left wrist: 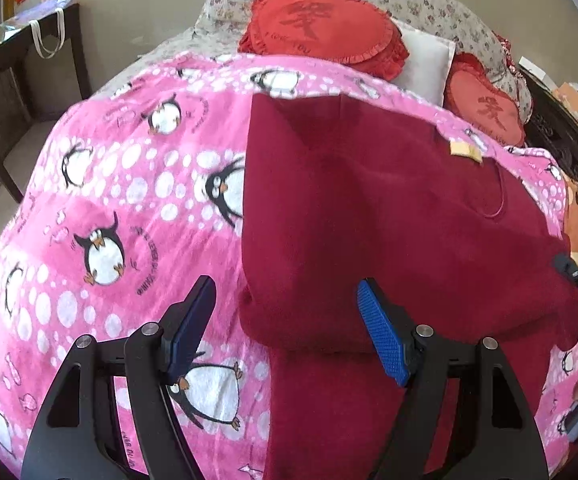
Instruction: Fold small clothes
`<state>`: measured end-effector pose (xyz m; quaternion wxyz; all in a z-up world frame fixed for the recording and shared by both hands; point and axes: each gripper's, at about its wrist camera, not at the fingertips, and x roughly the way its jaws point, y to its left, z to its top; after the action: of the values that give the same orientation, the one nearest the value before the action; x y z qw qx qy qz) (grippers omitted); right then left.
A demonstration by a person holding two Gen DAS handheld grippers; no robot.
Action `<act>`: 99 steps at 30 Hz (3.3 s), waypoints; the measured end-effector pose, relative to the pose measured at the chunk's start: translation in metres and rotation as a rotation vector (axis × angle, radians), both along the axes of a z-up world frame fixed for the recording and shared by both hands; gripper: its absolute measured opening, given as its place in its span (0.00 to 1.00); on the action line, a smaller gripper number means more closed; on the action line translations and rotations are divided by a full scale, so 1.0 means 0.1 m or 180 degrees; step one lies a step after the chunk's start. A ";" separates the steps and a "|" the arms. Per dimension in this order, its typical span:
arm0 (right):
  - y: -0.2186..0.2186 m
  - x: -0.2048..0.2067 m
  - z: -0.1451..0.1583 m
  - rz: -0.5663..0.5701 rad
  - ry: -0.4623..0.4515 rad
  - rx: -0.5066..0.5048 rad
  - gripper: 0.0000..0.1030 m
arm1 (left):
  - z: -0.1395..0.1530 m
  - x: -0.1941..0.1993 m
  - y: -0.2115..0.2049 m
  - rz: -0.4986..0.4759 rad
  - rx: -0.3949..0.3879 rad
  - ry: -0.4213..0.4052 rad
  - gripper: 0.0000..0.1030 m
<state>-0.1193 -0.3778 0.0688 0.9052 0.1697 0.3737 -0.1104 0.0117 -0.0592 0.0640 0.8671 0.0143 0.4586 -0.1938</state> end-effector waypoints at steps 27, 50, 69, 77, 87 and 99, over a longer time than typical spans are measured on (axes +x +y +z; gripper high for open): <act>-0.20 0.25 -0.13 -0.0200 0.0159 0.0116 0.12 | -0.28 0.28 -0.51 0.0028 0.0385 0.0121 0.72; -0.09 -0.40 -0.09 -0.0195 0.0351 0.0151 0.45 | 0.14 -0.36 -0.81 -0.0278 0.0382 -0.0199 0.72; -0.98 -1.22 0.17 -0.0800 -0.0013 0.0423 0.46 | -0.13 -0.36 -1.06 -0.0388 0.0409 0.0059 0.72; -1.90 -0.57 -0.19 -0.1089 0.0416 0.0459 0.59 | -0.02 -0.43 -1.11 -0.0497 0.0413 0.0011 0.72; -2.36 -0.70 -0.45 -0.1144 0.0148 0.0868 0.10 | -0.02 -0.38 -1.13 -0.0513 0.0447 0.0012 0.72; -1.58 -1.02 0.73 -0.0387 -0.0758 0.0899 0.09 | 0.28 -0.29 -0.78 -0.0289 -0.0083 0.0062 0.72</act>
<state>-0.2212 -0.5360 0.1418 0.9018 0.3291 0.2649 -0.0905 -0.0170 -0.1368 0.0918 0.8531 0.0218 0.4632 -0.2390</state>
